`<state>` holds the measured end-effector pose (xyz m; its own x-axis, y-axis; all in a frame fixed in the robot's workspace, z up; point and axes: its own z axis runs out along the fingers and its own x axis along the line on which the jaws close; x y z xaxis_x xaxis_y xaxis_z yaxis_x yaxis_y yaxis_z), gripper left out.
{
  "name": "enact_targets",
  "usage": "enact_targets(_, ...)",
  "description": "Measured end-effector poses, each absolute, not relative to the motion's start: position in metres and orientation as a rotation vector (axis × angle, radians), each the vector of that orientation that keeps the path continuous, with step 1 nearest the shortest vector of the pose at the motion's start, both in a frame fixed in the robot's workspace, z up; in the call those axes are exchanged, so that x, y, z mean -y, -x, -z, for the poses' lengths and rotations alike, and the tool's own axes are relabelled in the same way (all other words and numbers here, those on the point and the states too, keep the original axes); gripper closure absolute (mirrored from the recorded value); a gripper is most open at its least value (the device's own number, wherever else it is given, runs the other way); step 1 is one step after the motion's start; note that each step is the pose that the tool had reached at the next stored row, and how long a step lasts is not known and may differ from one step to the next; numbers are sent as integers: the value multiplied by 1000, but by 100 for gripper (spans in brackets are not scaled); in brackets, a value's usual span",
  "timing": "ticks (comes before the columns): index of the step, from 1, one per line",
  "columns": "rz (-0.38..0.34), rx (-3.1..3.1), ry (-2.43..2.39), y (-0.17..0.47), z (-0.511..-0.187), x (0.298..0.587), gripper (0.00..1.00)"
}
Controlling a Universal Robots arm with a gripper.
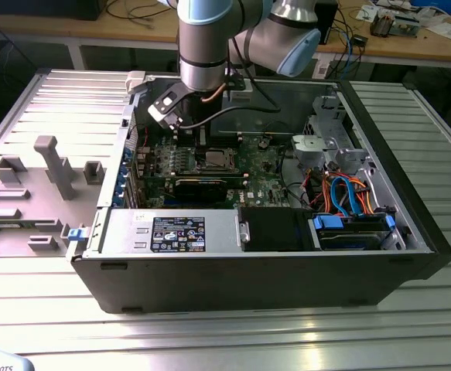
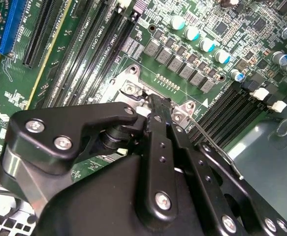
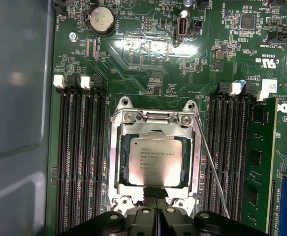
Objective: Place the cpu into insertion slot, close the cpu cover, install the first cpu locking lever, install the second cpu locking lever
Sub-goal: 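Close the cpu cover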
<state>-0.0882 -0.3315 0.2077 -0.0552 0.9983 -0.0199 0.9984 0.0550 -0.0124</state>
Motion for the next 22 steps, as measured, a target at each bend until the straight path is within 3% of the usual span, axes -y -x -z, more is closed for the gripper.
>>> enact_targets(10, 34, -2278, -2156, 88, -221, 331, 89)
enact_targets(22, 28, -2180, -2263, 88, -209, 332, 89)
